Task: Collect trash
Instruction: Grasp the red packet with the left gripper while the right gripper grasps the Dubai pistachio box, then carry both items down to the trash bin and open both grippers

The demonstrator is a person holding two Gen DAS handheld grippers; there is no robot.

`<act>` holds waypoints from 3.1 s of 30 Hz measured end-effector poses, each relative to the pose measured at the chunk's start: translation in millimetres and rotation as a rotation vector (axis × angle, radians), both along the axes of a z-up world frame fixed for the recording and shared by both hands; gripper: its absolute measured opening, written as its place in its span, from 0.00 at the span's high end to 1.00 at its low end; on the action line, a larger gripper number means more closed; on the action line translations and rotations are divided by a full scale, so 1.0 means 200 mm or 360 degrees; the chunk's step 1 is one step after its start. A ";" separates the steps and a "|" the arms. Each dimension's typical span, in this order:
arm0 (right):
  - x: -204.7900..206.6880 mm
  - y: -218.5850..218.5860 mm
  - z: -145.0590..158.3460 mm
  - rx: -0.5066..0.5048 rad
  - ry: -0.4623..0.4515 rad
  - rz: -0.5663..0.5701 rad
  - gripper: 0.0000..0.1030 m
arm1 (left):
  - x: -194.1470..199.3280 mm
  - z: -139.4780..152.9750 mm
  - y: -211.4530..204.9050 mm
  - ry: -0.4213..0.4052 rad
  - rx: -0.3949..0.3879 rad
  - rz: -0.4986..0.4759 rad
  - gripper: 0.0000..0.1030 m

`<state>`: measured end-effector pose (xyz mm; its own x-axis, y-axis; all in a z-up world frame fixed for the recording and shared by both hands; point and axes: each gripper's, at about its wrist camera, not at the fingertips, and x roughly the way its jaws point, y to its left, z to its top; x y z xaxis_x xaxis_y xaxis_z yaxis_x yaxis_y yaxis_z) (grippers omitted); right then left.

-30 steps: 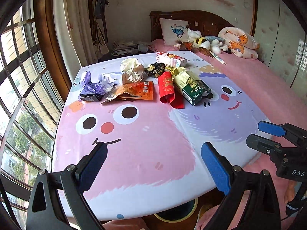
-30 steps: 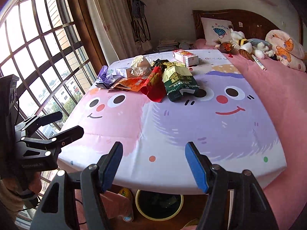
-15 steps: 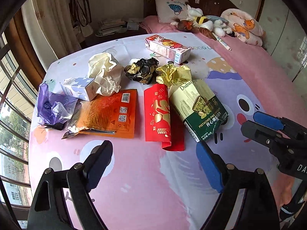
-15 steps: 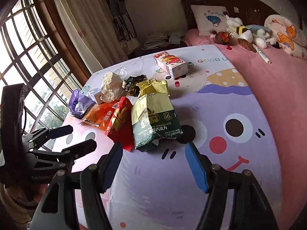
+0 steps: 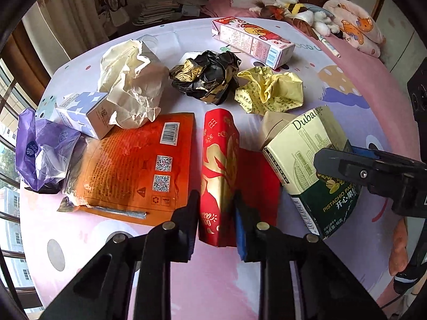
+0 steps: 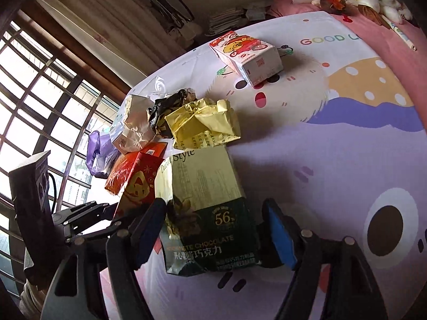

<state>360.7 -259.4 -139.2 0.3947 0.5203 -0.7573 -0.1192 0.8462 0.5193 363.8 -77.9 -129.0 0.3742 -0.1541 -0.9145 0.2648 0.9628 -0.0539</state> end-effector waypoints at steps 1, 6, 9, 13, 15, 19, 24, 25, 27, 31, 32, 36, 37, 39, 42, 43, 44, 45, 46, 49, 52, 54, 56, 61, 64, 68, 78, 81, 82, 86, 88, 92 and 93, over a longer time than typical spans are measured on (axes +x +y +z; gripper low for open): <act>0.01 0.01 -0.01 0.0013 -0.0001 0.0013 0.27 | 0.00 0.00 0.00 -0.0011 0.0005 0.0004 0.88; 0.02 0.04 -0.01 0.0056 0.0011 0.0046 0.29 | -0.01 0.03 0.00 -0.0030 0.0003 0.0013 0.91; -0.02 0.04 0.01 0.0066 0.0010 0.0043 0.32 | -0.03 0.06 0.01 -0.0054 0.0008 0.0016 0.92; -0.11 0.03 0.07 0.0010 -0.0050 0.0003 0.36 | -0.09 0.12 0.03 -0.0095 0.0016 0.0025 0.93; -0.16 0.03 0.10 -0.0008 -0.0078 -0.0019 0.38 | -0.14 0.15 0.05 -0.0104 0.0025 0.0025 0.93; -0.30 0.04 0.20 -0.0065 -0.0163 -0.0057 0.39 | -0.28 0.24 0.09 -0.0153 0.0023 0.0005 0.93; -0.53 0.06 0.35 -0.0109 -0.0268 -0.0080 0.39 | -0.52 0.38 0.17 -0.0214 -0.0003 -0.0005 0.93; -0.58 0.07 0.38 -0.0114 -0.0285 -0.0077 0.39 | -0.57 0.40 0.18 -0.0227 -0.0006 -0.0007 0.93; -0.68 0.10 0.44 -0.0121 -0.0325 -0.0063 0.39 | -0.69 0.44 0.22 -0.0249 -0.0023 -0.0013 0.93; -0.92 0.16 0.53 -0.0136 -0.0406 -0.0034 0.39 | -0.92 0.50 0.31 -0.0280 -0.0050 -0.0020 0.93; -0.98 0.18 0.54 -0.0138 -0.0417 -0.0028 0.39 | -0.99 0.51 0.33 -0.0284 -0.0061 -0.0021 0.93; -1.21 0.24 0.57 -0.0160 -0.0475 0.0004 0.38 | -1.22 0.51 0.41 -0.0302 -0.0111 -0.0035 0.93; -1.26 0.26 0.57 -0.0160 -0.0483 0.0011 0.38 | -1.27 0.51 0.43 -0.0310 -0.0119 -0.0037 0.93; -1.37 0.30 0.56 -0.0178 -0.0497 0.0025 0.38 | -1.39 0.48 0.47 -0.0320 -0.0140 -0.0026 0.93; -1.51 0.33 0.52 -0.0209 -0.0505 0.0025 0.38 | -1.52 0.44 0.51 -0.0331 -0.0162 -0.0002 0.93; -1.56 0.35 0.51 -0.0213 -0.0506 0.0024 0.38 | -1.56 0.43 0.53 -0.0337 -0.0176 0.0004 0.93; -1.60 0.36 0.49 -0.0223 -0.0509 0.0025 0.38 | -1.60 0.42 0.54 -0.0341 -0.0191 0.0013 0.93; -1.64 0.37 0.47 -0.0232 -0.0512 0.0030 0.38 | -1.64 0.41 0.55 -0.0344 -0.0205 0.0018 0.93; -1.68 0.38 0.46 -0.0234 -0.0510 0.0035 0.38 | -1.67 0.39 0.56 -0.0346 -0.0212 0.0020 0.93; -1.77 0.42 0.40 -0.0256 -0.0505 0.0032 0.38 | -1.75 0.33 0.57 -0.0331 -0.0211 0.0011 0.93; -1.85 0.44 0.31 -0.0293 -0.0476 0.0016 0.38 | -1.81 0.25 0.54 -0.0302 -0.0189 -0.0028 0.93; -1.88 0.46 0.24 -0.0309 -0.0442 0.0004 0.38 | -1.84 0.19 0.52 -0.0307 -0.0161 -0.0067 0.93; -1.91 0.47 0.17 -0.0335 -0.0413 -0.0024 0.38 | -1.87 0.13 0.49 -0.0304 -0.0143 -0.0096 0.93; -1.92 0.49 0.00 -0.0425 -0.0375 -0.0110 0.38 | -1.89 -0.06 0.45 -0.0291 -0.0117 -0.0129 0.93; -1.90 0.50 -0.14 -0.0450 -0.0312 -0.0147 0.38 | -1.87 -0.21 0.43 -0.0255 -0.0097 -0.0117 0.93; -1.87 0.51 -0.33 -0.0447 -0.0223 -0.0191 0.38 | -1.82 -0.43 0.41 -0.0163 -0.0073 -0.0088 0.93; -1.75 0.46 -0.73 -0.0359 -0.0089 -0.0373 0.36 | -1.72 -0.78 0.33 -0.0087 -0.0076 -0.0001 0.92; -1.73 0.44 -0.84 -0.0362 -0.0047 -0.0386 0.36 | -1.70 -0.85 0.33 -0.0063 -0.0076 0.0020 0.92; -1.72 0.43 -0.88 -0.0362 -0.0031 -0.0389 0.36 | -1.71 -0.88 0.33 -0.0055 -0.0070 0.0025 0.91; -1.71 0.38 -1.01 -0.0360 0.0051 -0.0419 0.35 | -1.67 -0.95 0.32 -0.0015 -0.0065 0.0045 0.91; -1.69 0.36 -1.06 -0.0357 0.0091 -0.0438 0.35 | -1.64 -0.98 0.32 -0.0003 -0.0063 0.0052 0.91; -1.66 0.33 -1.13 -0.0332 0.0152 -0.0459 0.36 | -1.60 -1.06 0.32 0.0032 -0.0044 0.0066 0.90; -1.65 0.33 -1.14 -0.0329 0.0167 -0.0455 0.36 | -1.57 -1.10 0.32 0.0047 -0.0040 0.0071 0.90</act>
